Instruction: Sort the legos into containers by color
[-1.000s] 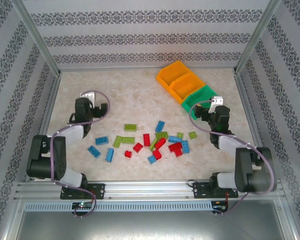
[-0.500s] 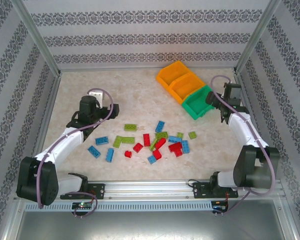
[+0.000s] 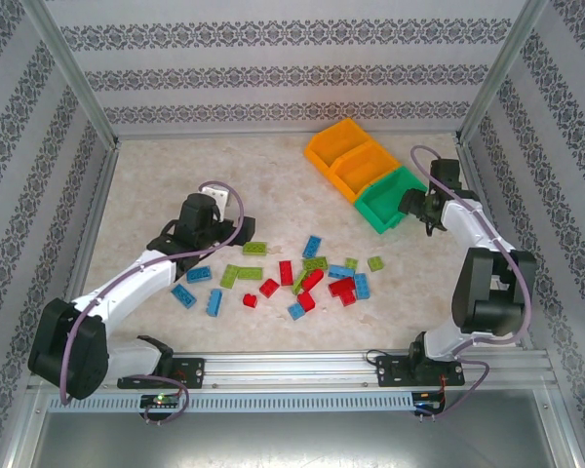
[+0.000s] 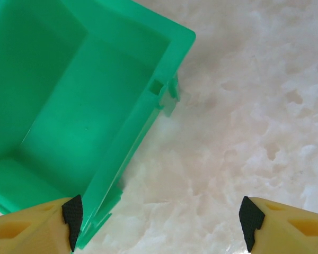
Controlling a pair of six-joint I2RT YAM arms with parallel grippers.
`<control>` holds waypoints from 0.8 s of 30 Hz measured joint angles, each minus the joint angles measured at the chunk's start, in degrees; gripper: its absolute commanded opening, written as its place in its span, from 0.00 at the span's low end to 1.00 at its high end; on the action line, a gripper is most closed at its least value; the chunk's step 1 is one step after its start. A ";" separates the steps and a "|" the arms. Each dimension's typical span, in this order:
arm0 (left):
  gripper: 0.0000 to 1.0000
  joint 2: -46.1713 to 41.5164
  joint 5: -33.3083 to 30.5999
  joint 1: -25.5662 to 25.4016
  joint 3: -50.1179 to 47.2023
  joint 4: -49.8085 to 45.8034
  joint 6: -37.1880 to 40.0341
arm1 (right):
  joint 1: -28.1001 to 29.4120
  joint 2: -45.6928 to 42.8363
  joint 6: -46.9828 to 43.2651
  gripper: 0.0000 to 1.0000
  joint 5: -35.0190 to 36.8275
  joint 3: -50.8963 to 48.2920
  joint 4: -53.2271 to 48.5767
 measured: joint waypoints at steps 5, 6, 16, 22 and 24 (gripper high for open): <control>0.99 1.03 -0.02 -0.81 0.66 -0.24 0.00 | 0.02 2.80 1.97 0.76 -0.24 2.73 -1.57; 0.99 1.18 -0.09 -1.01 0.74 -0.26 0.00 | 0.02 3.58 2.29 0.76 -0.33 3.43 -1.86; 1.00 1.46 -0.09 -1.51 0.76 -0.26 0.00 | -0.35 10.29 5.53 0.56 -4.66 8.17 -3.67; 0.99 1.46 -0.42 -1.51 0.76 -0.26 0.00 | 0.24 12.68 5.11 0.31 -6.27 10.10 -4.46; 0.99 1.46 -0.68 -1.51 0.76 -0.26 -0.02 | 0.92 12.70 4.76 0.27 -6.03 10.45 -5.09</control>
